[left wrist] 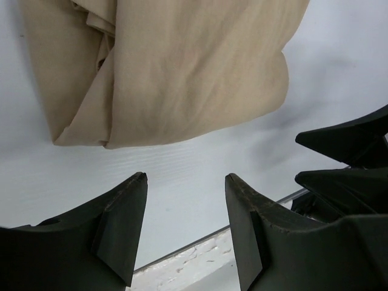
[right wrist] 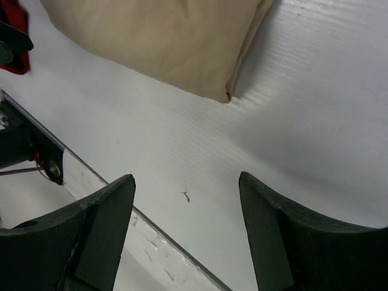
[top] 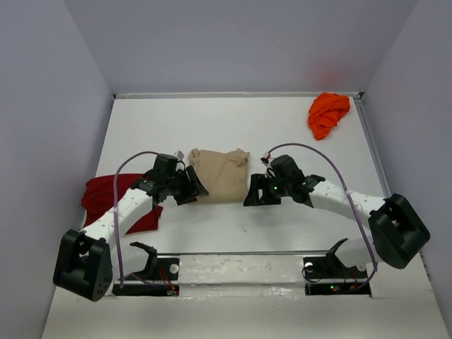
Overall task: Fold and stack the t-shirts
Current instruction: Fold the long partially folded tshirt into a neat square, then put the neatly folded tshirt into the corner of the board with both arms
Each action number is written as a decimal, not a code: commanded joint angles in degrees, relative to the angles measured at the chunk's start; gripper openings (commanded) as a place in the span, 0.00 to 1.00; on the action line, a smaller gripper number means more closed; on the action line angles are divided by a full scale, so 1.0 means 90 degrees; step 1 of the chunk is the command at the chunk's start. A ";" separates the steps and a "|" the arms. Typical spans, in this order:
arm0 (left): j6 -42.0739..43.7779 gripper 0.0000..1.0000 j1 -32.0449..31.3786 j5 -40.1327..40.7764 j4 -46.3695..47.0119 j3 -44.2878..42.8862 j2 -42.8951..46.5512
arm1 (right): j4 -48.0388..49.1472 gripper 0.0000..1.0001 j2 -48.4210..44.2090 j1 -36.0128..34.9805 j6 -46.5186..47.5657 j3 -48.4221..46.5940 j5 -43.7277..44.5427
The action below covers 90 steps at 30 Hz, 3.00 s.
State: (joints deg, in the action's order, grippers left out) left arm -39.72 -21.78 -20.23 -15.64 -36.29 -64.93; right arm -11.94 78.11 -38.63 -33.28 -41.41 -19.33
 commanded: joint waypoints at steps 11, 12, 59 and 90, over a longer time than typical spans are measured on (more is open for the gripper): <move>0.0810 0.58 0.0623 0.0616 -0.0870 -0.0752 -0.1125 | 0.0966 0.75 0.0481 0.1206 0.0464 -0.0379 -0.1289; 0.0801 0.58 0.0768 0.0636 -0.0831 -0.0830 -0.1203 | 0.0947 0.75 0.0646 0.1284 0.0533 -0.0525 -0.1338; 0.0986 0.59 0.2098 -0.1990 0.1181 -0.1788 -0.3577 | 0.1239 0.75 0.2933 0.2417 0.1002 -0.2441 -0.2862; 0.0869 0.55 0.2371 -0.2908 0.2040 -0.1319 -0.3860 | 0.1435 0.74 0.3118 0.2417 0.1002 -0.2293 -0.3008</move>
State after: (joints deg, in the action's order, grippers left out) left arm -31.59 -0.51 -43.16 0.99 -47.90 -100.03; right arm -1.06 106.52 -16.58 -25.23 -62.48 -45.67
